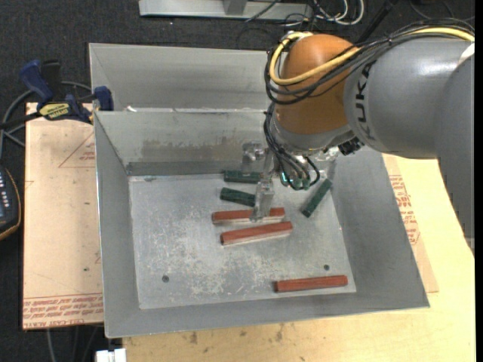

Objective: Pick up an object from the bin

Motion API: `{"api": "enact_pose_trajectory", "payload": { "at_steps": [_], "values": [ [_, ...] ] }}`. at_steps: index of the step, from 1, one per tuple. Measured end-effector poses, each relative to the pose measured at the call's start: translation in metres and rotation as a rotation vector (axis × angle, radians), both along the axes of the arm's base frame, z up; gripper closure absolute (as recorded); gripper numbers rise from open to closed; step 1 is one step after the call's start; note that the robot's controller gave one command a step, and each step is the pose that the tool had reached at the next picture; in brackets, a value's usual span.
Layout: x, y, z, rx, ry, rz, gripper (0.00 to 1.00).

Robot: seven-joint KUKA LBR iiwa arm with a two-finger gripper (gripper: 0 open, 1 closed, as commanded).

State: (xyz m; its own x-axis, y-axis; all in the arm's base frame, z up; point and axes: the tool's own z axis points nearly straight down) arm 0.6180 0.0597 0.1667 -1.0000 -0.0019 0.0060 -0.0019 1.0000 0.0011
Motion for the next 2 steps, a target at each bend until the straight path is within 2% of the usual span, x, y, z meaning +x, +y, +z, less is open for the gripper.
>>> {"api": "enact_pose_trajectory", "payload": {
  "at_steps": [1, 2],
  "values": [
    [-0.0289, -0.0101, -0.0988, 0.001, -0.010, -0.042, 0.00],
    [-0.0270, -0.0099, -0.0936, 0.001, -0.011, -0.043, 1.00]
  ]
}}
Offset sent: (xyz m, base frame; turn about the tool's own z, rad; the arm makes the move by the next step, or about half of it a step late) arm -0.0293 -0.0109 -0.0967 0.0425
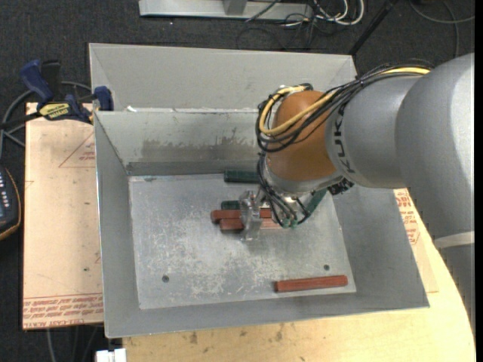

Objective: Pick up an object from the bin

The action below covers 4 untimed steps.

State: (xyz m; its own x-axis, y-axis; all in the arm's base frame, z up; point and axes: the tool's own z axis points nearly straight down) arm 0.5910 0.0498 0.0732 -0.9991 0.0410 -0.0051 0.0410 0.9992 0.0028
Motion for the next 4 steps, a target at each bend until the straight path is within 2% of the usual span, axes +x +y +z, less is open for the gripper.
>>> {"api": "enact_pose_trajectory", "payload": {
  "at_steps": [1, 2, 3, 4],
  "values": [
    [0.019, 0.001, 0.072, -0.002, -0.005, 0.218, 1.00],
    [0.017, 0.000, 0.070, -0.002, 0.001, 0.218, 0.00],
    [0.026, -0.006, -0.006, 0.000, 0.005, 0.201, 0.00],
    [0.028, -0.006, 0.000, -0.001, 0.001, 0.201, 1.00]
  ]
}}
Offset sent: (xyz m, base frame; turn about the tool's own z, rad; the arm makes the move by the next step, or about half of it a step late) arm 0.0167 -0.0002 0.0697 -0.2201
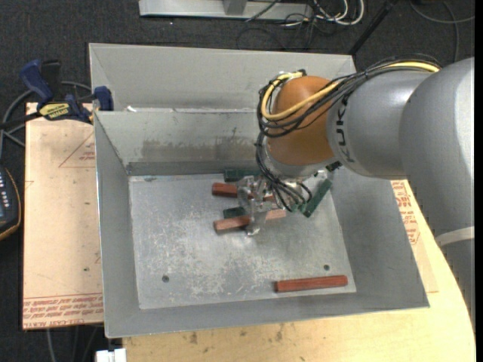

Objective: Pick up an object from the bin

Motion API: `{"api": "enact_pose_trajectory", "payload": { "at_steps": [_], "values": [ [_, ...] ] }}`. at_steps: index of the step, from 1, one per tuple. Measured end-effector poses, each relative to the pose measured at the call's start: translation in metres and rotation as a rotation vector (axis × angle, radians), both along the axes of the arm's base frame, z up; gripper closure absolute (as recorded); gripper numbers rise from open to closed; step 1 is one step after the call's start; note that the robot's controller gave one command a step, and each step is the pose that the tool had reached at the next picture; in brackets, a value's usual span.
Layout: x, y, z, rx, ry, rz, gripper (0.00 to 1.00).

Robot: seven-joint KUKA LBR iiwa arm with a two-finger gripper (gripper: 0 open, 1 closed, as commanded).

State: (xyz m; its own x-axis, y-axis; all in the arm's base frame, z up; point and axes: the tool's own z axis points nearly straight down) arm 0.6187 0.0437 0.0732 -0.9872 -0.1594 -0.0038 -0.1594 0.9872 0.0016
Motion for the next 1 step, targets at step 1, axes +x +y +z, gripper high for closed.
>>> {"api": "enact_pose_trajectory", "payload": {
  "at_steps": [1],
  "values": [
    [0.0035, -0.0112, 0.1751, -0.001, -0.010, 0.030, 1.00]
  ]
}}
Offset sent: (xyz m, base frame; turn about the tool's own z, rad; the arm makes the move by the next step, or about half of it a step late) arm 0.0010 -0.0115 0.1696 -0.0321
